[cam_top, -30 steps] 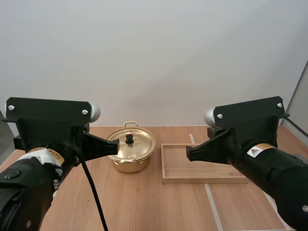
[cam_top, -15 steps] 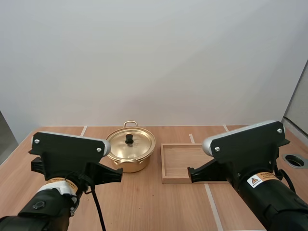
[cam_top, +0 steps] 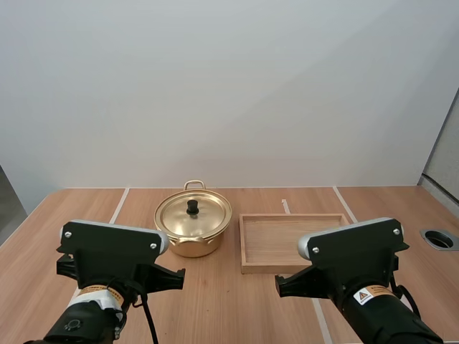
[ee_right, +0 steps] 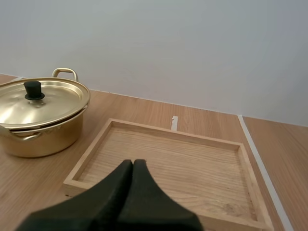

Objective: Open the pot, put the grape inside, and close it

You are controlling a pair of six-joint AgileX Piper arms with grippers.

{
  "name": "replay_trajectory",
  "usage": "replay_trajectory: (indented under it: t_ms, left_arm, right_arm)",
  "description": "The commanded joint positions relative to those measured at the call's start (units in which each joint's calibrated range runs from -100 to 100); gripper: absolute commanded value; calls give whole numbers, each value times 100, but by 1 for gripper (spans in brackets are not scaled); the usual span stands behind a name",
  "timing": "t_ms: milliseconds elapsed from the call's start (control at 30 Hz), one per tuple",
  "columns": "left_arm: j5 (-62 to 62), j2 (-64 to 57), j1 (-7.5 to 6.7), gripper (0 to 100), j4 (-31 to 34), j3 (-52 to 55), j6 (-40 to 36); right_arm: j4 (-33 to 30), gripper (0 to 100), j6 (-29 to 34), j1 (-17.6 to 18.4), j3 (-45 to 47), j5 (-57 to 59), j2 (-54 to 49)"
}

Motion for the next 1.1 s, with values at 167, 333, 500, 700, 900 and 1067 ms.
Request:
replay_trajectory:
  t_ms: [167,333,500,700,900,1067]
  left_arm:
    - [2,-37,31,0,60,15,0]
    - [-15,-37,31,0,60,15,0]
    - [-15,-37,31,0,60,15,0]
    - [-15,-342,31,0,60,15,0]
    - [-74,-872,31,0,60,15,0]
    - [-148,-872,39,0,60,15,0]
  right_arm:
    - [59,0,43,7,90,75,-41]
    - [59,0,43,7,90,75,-41]
    - [59,0,43,7,90,75,-41]
    - [59,0,43,7,90,75,-41]
    - [59,0,43,7,90,75,-41]
    - [70,0,43,7,90,70,-41]
